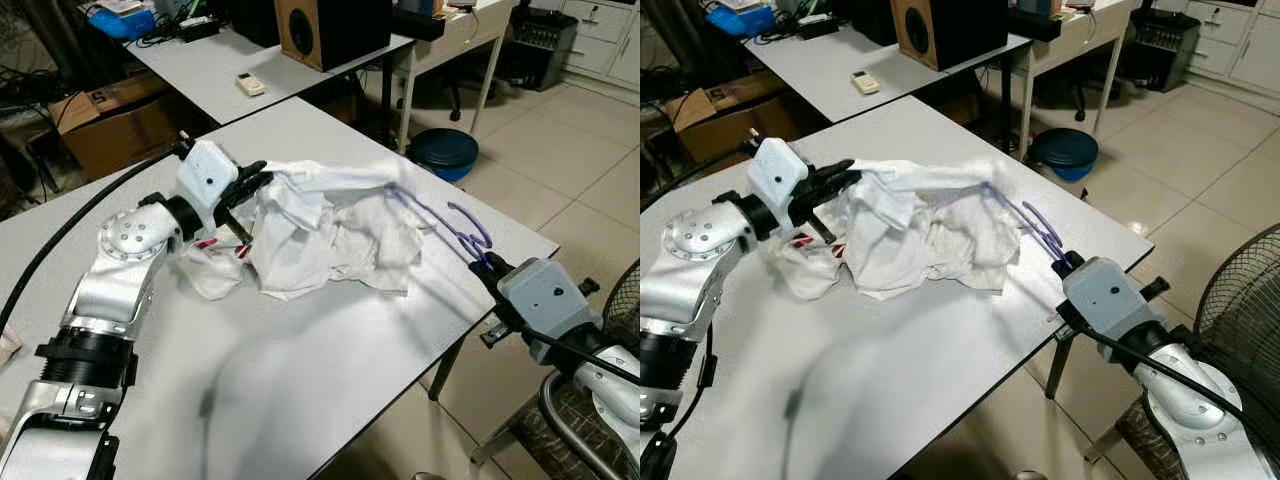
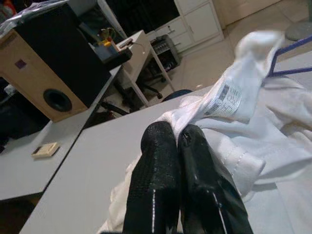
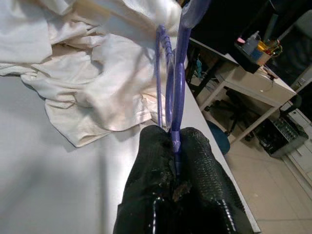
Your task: Hang hanger
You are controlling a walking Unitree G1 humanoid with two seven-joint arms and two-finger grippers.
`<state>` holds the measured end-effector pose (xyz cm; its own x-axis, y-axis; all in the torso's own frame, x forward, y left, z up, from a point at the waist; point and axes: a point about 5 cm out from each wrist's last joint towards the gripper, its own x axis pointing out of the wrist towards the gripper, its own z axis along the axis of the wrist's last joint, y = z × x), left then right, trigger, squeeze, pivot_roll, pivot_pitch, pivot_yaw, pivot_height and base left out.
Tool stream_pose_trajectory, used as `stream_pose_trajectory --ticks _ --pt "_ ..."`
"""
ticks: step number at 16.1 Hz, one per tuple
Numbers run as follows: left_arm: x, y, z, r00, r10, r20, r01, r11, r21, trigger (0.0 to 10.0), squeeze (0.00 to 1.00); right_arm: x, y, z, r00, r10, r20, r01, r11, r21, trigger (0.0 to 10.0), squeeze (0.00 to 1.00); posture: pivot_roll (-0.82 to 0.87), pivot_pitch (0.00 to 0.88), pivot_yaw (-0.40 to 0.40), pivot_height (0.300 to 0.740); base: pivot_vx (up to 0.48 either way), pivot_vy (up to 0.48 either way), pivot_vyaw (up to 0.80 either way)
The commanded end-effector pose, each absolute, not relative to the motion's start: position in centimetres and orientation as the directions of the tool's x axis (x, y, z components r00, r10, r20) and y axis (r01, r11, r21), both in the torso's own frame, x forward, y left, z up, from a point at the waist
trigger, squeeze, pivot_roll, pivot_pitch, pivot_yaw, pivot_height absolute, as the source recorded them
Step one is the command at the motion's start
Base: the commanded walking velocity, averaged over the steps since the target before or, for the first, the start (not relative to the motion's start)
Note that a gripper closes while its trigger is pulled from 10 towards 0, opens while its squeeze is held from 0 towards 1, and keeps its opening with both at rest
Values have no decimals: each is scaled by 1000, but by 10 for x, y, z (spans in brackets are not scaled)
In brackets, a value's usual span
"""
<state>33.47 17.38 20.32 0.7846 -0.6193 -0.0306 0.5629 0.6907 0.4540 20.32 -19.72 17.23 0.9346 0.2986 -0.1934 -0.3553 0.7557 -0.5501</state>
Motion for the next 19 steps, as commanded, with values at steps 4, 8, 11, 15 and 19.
stream_pose_trajectory --ticks 4,8,11,15,19 --pt "347 167 203 812 -583 -31 529 711 463 0 0 174 -159 175 739 629 -241 -670 652 -354 10000 0 -211 33 150 740 0 0 0" --pt "354 163 206 821 -570 -35 509 702 498 0 0 179 -148 185 734 658 -172 -667 649 -367 10000 0 -202 33 149 740 0 0 0" --pt "353 162 204 812 -582 -54 523 682 512 0 0 184 -152 191 761 630 -154 -630 660 -409 10000 0 -202 33 149 740 0 0 0" --pt "353 166 201 815 -573 -89 521 655 548 0 0 183 -153 200 750 646 -141 -637 648 -419 10000 0 -208 35 153 740 0 0 0" --pt "344 173 188 770 -607 -199 611 610 504 10000 0 176 -150 194 708 679 -197 -693 612 -381 10000 0 -211 32 156 740 0 0 0"
